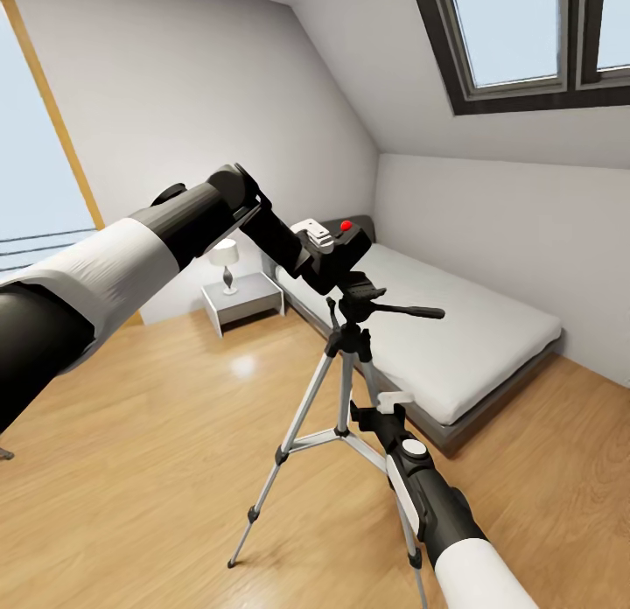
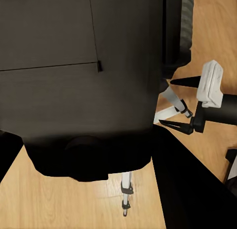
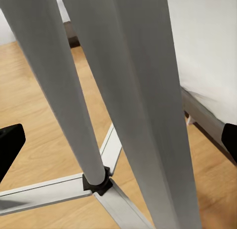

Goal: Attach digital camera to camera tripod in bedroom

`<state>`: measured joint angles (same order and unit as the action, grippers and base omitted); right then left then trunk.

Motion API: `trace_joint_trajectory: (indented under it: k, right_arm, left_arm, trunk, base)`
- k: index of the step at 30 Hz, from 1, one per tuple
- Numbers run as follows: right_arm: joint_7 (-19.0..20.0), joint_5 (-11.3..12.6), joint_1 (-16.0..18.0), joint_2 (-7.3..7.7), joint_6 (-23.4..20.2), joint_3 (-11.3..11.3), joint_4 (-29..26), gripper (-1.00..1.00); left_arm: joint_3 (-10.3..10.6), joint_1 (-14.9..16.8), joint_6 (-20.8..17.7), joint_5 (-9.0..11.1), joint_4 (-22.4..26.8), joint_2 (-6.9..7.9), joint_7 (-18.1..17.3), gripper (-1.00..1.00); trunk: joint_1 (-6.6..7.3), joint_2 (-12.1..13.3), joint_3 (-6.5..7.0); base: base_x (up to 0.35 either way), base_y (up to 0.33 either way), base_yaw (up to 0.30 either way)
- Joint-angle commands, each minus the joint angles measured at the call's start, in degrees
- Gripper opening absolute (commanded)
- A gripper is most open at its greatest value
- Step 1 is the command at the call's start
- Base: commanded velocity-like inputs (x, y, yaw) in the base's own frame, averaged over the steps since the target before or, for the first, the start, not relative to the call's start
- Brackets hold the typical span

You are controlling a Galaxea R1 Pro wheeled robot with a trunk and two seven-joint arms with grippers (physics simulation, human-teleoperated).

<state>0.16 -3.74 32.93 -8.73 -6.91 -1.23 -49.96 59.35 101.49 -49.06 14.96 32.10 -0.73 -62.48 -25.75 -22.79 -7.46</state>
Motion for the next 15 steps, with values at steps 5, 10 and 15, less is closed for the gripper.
trace_joint_trajectory:
  k: [5,10,15]
  right_arm:
    - [0.02,-0.38,0.03,-0.06,-0.38,0.00,-0.13,1.00]
    - [0.02,-0.36,0.03,-0.03,-0.38,0.00,-0.14,1.00]
    - [0.02,-0.34,0.03,0.01,-0.38,0.00,-0.13,1.00]
  left_arm:
    - [0.24,0.11,-0.16,0.24,-0.02,-0.04,-0.10,-1.00]
    - [0.18,0.12,-0.16,0.24,-0.02,-0.06,-0.10,-1.00]
    - [0.20,0.11,-0.16,0.24,-0.02,-0.06,-0.10,-1.00]
  trunk:
    - [-0.04,-0.13,-0.29]
    - [-0.04,-0.13,-0.54]
    - [-0.04,-0.13,-0.81]
  base:
    - [0.000,0.000,0.000]
    - [0.000,0.000,0.000]
    - [0.000,0.000,0.000]
